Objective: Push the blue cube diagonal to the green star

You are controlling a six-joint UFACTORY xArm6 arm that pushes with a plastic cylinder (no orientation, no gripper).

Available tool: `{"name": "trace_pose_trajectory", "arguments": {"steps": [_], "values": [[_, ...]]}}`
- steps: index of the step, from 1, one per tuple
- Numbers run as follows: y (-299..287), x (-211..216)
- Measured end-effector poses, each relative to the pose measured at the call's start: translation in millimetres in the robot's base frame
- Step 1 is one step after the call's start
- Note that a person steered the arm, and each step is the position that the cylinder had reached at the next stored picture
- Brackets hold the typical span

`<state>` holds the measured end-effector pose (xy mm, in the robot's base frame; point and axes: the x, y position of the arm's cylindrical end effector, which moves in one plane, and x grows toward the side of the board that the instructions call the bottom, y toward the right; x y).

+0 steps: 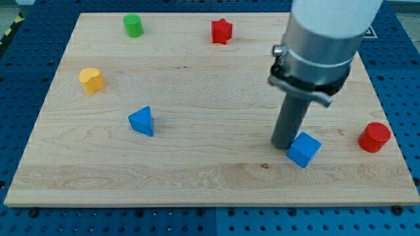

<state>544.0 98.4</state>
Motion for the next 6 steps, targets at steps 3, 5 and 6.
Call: {"name": "trace_pose_trajectory", "arguments": {"steps": [3,5,6], "values": [[68.6,-19.4],[85.8,-86.1],[51.2,-78.6]]}}
